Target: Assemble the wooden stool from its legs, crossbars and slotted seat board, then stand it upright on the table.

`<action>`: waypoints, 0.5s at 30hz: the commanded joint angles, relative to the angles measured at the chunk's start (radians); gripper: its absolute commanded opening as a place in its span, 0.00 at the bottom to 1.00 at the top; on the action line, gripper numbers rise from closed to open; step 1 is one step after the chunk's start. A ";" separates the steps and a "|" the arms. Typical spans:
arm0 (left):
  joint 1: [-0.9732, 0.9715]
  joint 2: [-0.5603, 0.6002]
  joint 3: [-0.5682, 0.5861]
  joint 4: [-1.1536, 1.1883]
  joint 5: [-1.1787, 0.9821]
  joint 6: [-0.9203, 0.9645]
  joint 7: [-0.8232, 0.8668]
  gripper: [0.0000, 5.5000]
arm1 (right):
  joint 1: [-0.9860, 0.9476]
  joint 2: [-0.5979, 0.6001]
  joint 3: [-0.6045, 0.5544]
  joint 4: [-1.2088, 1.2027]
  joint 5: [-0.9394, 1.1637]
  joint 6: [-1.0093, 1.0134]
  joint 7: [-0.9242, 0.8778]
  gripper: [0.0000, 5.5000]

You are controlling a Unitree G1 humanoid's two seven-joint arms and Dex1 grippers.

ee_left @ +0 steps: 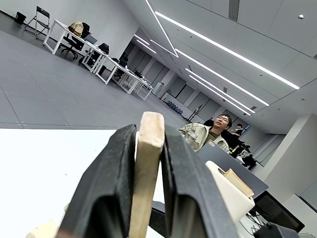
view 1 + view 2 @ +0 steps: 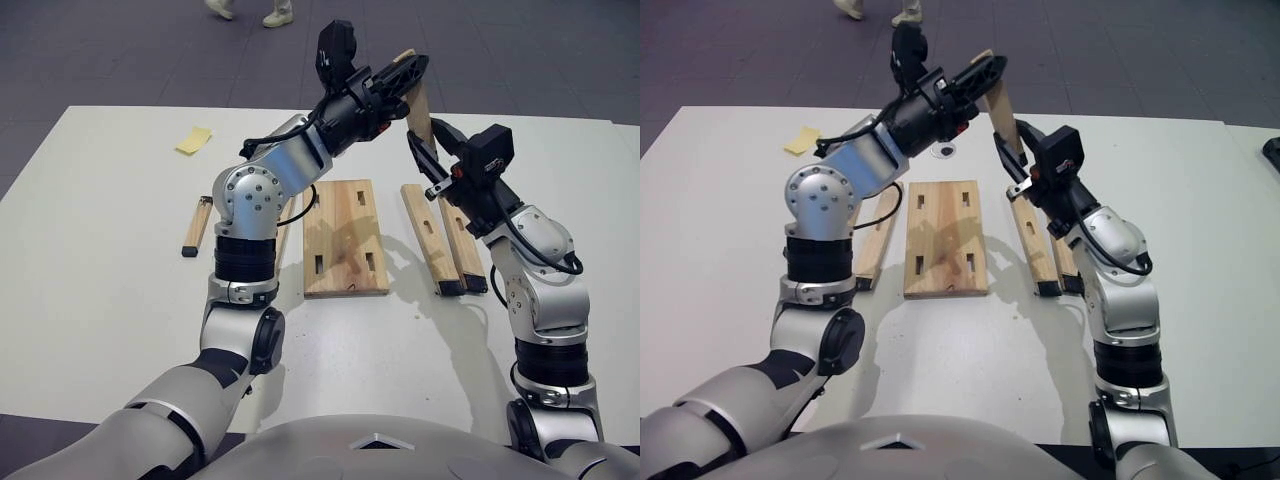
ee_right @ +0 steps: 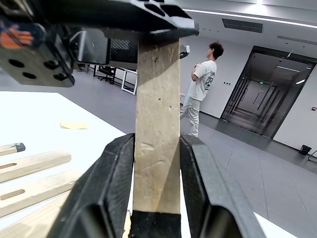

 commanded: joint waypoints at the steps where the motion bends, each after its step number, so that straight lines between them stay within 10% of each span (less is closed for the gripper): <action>1: -0.001 -0.025 -0.045 -0.010 0.032 -0.020 -0.021 0.09 | -0.003 -0.004 0.010 0.006 -0.009 0.016 -0.003 0.24; 15: 0.033 0.063 -0.010 -0.067 0.236 -0.262 0.015 0.07 | 0.073 -0.042 0.032 0.182 -0.193 0.108 -0.117 0.60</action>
